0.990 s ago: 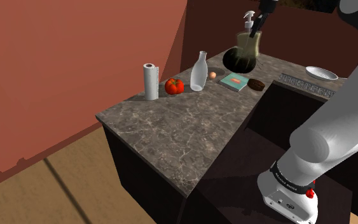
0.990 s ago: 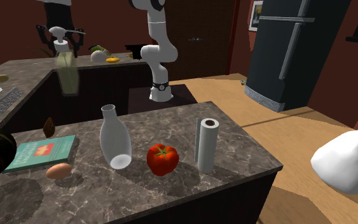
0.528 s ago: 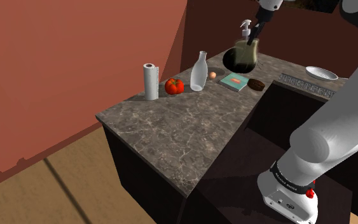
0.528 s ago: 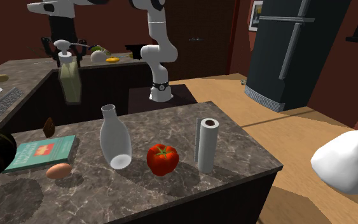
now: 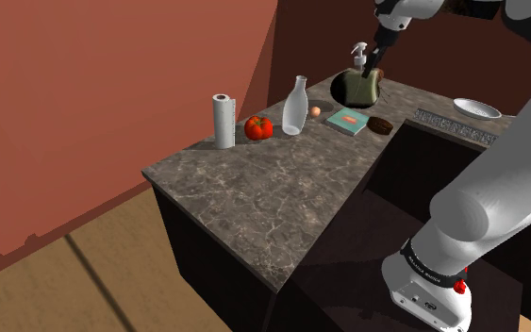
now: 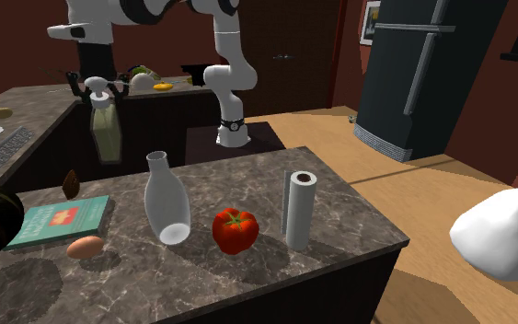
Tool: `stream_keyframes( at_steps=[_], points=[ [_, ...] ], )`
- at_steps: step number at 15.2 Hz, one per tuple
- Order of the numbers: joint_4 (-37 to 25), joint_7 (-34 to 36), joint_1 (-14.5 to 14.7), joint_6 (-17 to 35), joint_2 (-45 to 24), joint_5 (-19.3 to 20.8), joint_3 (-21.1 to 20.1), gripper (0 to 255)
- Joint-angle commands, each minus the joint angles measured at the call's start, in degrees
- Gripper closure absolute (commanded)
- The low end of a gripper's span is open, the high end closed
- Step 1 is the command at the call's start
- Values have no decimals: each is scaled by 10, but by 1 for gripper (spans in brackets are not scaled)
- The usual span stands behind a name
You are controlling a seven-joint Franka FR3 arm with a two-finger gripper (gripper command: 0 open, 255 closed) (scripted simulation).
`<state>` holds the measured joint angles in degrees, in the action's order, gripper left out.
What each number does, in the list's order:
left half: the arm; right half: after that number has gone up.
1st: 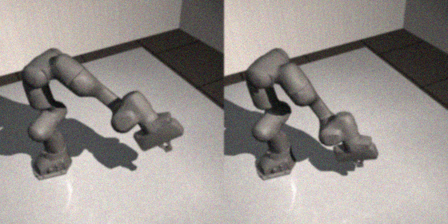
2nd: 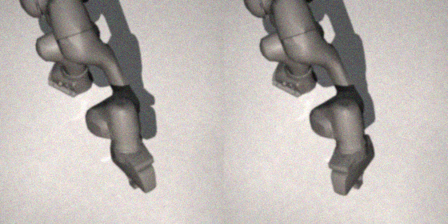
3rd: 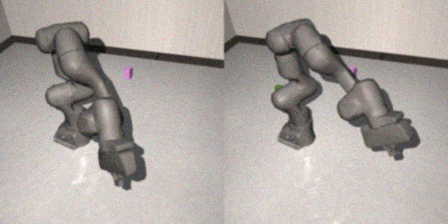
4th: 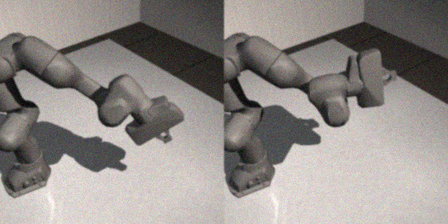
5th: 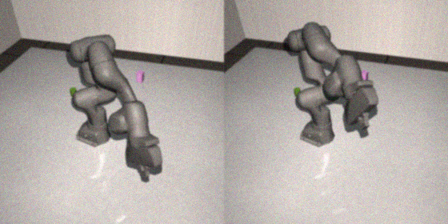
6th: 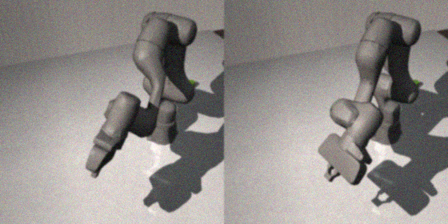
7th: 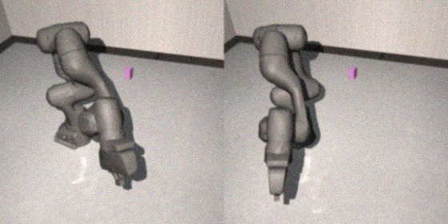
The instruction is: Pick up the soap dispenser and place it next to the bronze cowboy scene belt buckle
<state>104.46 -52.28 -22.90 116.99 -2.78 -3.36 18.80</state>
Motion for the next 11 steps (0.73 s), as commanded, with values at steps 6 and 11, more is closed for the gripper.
stream_keyframes(
  at_steps=[6, 11],
  points=[
    [45, -5, 0, 53, -7, -5, 0, 255],
    [72, -10, -1, 89, -17, -10, 0, 255]
  ],
)
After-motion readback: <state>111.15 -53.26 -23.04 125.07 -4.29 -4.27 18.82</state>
